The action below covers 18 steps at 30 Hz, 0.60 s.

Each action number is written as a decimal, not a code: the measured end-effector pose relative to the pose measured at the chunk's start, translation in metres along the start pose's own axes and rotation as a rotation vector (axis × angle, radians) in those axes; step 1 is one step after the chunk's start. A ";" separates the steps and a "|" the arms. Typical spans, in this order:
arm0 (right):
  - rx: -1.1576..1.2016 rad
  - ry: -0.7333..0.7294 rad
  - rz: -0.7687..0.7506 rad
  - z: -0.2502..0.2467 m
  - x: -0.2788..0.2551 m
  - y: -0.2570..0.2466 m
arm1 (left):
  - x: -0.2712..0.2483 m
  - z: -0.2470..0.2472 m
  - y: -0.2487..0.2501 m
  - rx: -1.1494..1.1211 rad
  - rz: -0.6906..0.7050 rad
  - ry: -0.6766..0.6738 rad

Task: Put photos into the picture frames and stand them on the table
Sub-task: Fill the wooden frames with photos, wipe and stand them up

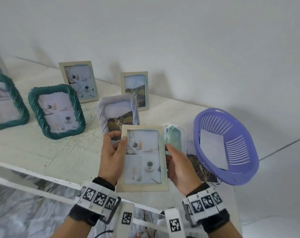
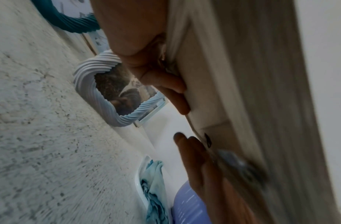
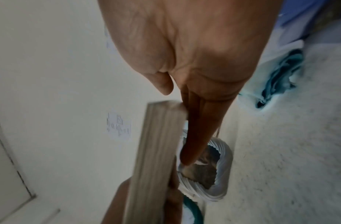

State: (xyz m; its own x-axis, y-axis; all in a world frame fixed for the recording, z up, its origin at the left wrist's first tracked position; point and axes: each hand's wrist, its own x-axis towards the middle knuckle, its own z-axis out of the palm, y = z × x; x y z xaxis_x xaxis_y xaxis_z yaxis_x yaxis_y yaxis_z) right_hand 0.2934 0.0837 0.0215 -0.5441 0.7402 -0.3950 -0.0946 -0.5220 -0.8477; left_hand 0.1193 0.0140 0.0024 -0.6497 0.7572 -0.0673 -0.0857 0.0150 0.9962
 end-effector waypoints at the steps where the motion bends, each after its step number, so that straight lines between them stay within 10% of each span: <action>1: 0.091 -0.019 0.008 0.002 -0.006 0.000 | 0.000 0.003 0.000 0.015 -0.008 -0.004; 5: 0.228 -0.024 -0.080 0.001 -0.020 0.000 | -0.010 0.015 0.008 0.158 -0.083 -0.216; 10: -0.246 -0.024 -0.372 0.002 -0.032 0.009 | -0.022 0.034 0.018 0.096 -0.273 -0.578; 18: -0.673 0.123 -0.548 -0.003 -0.036 0.020 | -0.029 0.042 0.018 -0.141 -0.481 -0.570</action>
State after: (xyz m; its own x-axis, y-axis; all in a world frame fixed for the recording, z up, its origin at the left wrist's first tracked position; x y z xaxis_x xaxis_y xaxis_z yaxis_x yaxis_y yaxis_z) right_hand 0.3139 0.0480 0.0173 -0.4689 0.8741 0.1264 0.2169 0.2527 -0.9429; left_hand 0.1682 0.0196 0.0249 -0.0286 0.9091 -0.4155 -0.3816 0.3743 0.8451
